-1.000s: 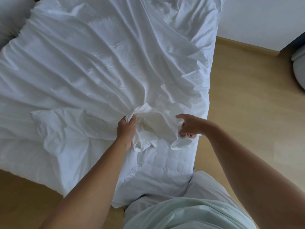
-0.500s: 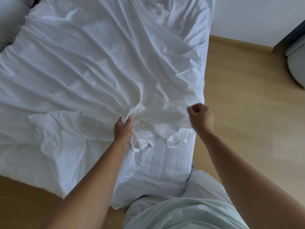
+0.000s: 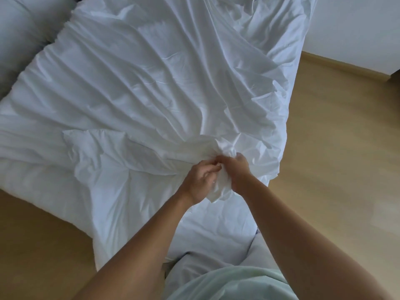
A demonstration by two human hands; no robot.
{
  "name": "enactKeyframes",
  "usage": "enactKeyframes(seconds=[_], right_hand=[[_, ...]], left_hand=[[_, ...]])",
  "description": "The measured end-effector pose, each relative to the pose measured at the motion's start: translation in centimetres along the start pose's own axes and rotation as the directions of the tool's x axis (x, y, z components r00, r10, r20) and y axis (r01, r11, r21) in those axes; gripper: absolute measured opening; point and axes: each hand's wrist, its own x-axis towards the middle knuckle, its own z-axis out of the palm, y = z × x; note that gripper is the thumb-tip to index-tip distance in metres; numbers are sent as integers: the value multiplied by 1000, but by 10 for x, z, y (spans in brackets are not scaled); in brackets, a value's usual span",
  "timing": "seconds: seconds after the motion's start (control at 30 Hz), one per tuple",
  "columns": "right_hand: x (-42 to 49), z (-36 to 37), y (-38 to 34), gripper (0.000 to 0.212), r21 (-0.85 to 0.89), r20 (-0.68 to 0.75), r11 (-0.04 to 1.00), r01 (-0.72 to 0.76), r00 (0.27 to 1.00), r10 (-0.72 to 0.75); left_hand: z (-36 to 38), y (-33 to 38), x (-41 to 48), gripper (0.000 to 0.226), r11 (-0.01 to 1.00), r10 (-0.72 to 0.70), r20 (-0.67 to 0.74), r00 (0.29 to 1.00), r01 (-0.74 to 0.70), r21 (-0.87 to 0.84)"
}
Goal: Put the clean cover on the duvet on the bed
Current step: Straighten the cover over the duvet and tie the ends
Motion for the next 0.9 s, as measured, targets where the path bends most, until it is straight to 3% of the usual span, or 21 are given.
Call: enactKeyframes(seconds=[0.07,0.1,0.17,0.27,0.37,0.5,0.57,0.63,0.77,0.9], right_hand=[[4,-7,1,31,-116,-125,988,100,986,-115],[6,-11,-1,25,-168,-145,978,121,979,-146],[8,-18,-9,17,-172,-116,980,96,986,-117],[4,-25,-20,17,-5,-12,998,-61,998,61],[-5,-23,-17,22,61,51,984,-166,985,163],[-11,-10,3,28,142,5,983,-113,994,113],[-13,1,13,29,139,-53,989,-41,997,49],[-17,15,22,28,107,-113,994,17,994,-5],[-28,46,32,31,66,-221,997,41,975,-25],[-36,64,24,37,51,-283,999,9,959,6]], left_hand=[[-29,-20,-1,28,977,85,-250,965,-31,210],[-52,-33,-1,30,964,89,-408,909,25,266],[-110,-66,-4,44,940,-78,-656,751,275,204],[-199,-122,-11,67,822,-405,-740,537,569,-36],[-262,-162,-11,94,749,-506,-731,459,654,-108],[-309,-196,15,121,773,-609,-633,479,537,-337],[-321,-206,28,120,761,-643,-586,493,498,-416],[-324,-209,41,104,791,-612,-540,578,444,-420],[-284,-178,39,59,935,-347,-489,800,254,-248],[-199,-127,13,57,999,30,-361,932,-23,24]])
